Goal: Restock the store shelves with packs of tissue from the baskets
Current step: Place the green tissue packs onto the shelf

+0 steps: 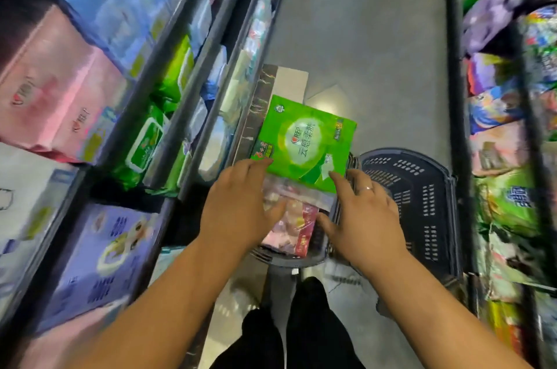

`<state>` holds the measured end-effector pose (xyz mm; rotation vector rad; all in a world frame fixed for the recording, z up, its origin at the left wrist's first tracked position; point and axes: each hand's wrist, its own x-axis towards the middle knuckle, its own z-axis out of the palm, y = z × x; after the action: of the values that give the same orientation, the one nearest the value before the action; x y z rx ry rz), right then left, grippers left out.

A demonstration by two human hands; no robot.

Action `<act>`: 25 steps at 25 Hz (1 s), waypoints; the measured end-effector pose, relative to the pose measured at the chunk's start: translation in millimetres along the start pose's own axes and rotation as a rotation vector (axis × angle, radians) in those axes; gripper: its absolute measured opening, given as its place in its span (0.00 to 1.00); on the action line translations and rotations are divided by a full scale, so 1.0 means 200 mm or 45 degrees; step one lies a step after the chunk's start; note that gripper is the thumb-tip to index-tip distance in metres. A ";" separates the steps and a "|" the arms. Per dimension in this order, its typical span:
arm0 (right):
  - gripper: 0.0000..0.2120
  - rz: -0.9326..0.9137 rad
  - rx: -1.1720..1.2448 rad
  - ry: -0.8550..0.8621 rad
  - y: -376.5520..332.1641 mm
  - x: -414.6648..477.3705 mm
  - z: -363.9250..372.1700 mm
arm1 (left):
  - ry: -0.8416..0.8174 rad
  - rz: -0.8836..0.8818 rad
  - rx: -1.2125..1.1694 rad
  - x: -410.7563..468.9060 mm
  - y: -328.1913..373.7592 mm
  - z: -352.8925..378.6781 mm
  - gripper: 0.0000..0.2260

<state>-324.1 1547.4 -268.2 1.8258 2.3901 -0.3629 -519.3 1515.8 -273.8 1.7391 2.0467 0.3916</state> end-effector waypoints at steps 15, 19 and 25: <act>0.42 -0.215 -0.177 -0.207 0.43 1.57 0.99 | -0.008 -0.860 -0.594 0.76 -0.32 1.35 0.38; 0.53 -0.286 -0.158 -0.189 0.50 1.86 1.12 | 0.110 -1.098 -0.692 0.83 -0.30 1.57 0.40; 0.69 -0.219 -0.042 -0.457 0.57 2.07 1.18 | 0.319 -1.407 -1.187 0.90 -0.25 1.74 0.48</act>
<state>-339.2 1901.1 -605.8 1.4017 2.2854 -0.6065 -415.6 1664.1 -624.4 -0.0319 2.0830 0.9640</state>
